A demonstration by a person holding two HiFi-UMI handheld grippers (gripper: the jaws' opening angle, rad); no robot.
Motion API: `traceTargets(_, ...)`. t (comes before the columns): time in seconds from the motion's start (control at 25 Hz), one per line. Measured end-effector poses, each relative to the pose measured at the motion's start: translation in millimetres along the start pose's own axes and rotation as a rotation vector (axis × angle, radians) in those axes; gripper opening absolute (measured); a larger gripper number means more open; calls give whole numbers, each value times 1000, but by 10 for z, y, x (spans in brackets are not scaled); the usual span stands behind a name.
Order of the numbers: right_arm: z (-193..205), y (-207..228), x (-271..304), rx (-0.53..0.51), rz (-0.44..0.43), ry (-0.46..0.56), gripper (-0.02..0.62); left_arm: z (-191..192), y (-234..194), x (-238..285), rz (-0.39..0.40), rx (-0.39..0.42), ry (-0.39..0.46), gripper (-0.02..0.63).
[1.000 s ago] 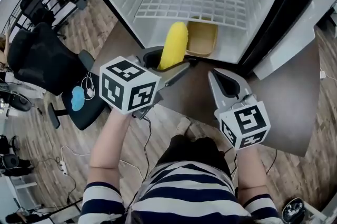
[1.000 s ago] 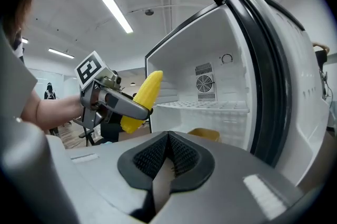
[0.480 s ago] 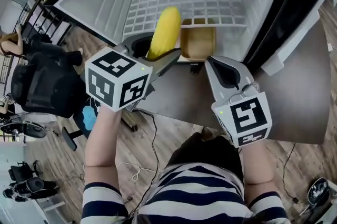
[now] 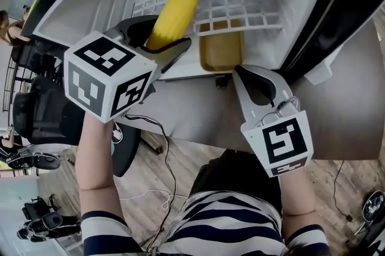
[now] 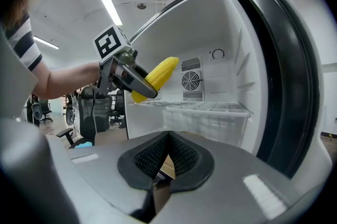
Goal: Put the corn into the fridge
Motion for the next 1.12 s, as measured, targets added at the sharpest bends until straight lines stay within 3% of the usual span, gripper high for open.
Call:
traceTargets(0.24,147,-63,57,14,-13,-28,-8,-66,-95,72,21,93,-112,0)
traceTargets(0.56,223,-65,139,28,-21,-18,-9,-123,-182,226,89,98,-207,0)
traceTargets(0.8,304,-132,220,14,-39,-31,-9,-68,-252,386,88,136,-303,0)
traceTargets(1.12,348,-213,258,7,-41,-32,-9,-45,-328,470,98,131,-350,0)
Point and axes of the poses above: the fingertips, and each gripper's own axes: x forward along the fingers, y to its right, z out of its underside, the point moved 6 cm from there along -x, backward along the fingers, and after that the axes turned 1 degree about y, right-handed, at the moved point
